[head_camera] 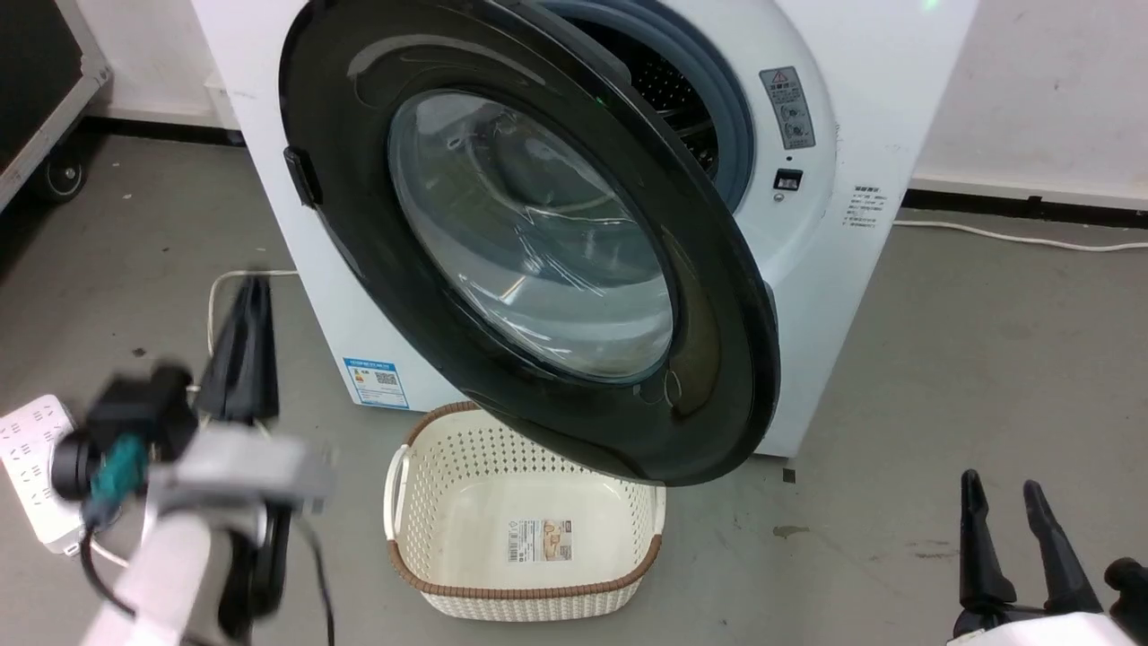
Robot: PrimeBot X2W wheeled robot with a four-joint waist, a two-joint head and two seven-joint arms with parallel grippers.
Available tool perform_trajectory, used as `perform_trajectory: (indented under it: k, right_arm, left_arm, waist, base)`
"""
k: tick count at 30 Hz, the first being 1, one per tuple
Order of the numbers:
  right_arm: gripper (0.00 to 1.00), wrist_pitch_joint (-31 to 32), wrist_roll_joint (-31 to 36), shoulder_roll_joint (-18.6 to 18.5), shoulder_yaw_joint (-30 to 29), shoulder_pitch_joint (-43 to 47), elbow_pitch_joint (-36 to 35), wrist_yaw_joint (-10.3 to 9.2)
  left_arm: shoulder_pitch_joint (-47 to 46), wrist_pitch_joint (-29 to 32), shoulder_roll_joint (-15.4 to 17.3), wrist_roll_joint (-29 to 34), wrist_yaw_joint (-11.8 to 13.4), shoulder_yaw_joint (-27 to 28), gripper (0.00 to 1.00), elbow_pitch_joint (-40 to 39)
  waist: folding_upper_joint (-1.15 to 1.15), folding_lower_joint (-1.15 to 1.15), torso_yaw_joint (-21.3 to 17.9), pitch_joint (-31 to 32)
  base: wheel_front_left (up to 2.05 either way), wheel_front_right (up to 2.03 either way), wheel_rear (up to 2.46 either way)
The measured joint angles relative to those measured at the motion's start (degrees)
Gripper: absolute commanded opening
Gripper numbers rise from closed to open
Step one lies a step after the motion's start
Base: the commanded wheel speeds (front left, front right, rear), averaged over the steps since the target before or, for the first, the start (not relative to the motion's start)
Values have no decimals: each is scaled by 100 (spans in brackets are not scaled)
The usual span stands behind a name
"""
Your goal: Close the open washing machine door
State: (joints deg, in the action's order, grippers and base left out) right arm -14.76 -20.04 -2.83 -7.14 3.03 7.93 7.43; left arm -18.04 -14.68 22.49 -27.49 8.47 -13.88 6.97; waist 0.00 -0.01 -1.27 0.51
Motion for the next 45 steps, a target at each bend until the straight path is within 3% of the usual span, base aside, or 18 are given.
perform_trajectory:
  k: [7,8,9,21,22,23,28,34,39,45]
  right_arm:
    - [100,0,-71,0,223,125,33,0]
    - [100,0,-71,0,248,135,43,0]
    - [100,0,-71,0,261,142,44,0]
    - [100,0,314,-1,257,178,47,0]
    - [41,0,404,1,231,177,44,0]
    - [0,0,485,1,192,175,26,1]
    - [0,-1,951,-9,271,59,-193,0]
    - [0,338,889,-4,1463,-477,-242,1]
    - [0,753,733,1,1958,-920,408,1]
    - [0,594,736,0,1883,-1889,1512,1]
  left_arm:
    - [1084,123,5,-487,-105,36,0,-42]
    - [1176,136,-24,-564,-105,51,27,-40]
    - [1258,136,-51,-626,-105,62,100,-41]
    - [1614,51,-211,-584,-32,176,100,-175]
    - [1627,48,-219,-575,-32,181,100,-185]
    - [1641,43,-223,-555,-32,188,100,-196]
    - [1688,20,-236,-435,-33,181,100,-235]
    - [1690,2,-268,-388,-32,187,100,-277]
    - [1688,2,-325,-387,-33,165,100,-313]
    - [1473,2,-354,-387,-80,188,100,-354]
  waist:
    - [0,0,-32,25]
    - [0,0,-30,26]
    - [0,1,-27,28]
    - [0,1,-11,42]
    - [0,1,-11,47]
    - [0,0,-10,48]
    - [0,0,34,48]
    - [0,1,93,4]
    - [0,0,168,-83]
    - [0,1,305,-458]
  base:
    - [0,0,0]
    - [0,0,0]
    - [0,0,0]
    - [0,0,0]
    - [0,0,0]
    - [0,0,0]
    - [0,0,0]
    - [0,0,0]
    - [0,0,0]
    - [0,0,0]
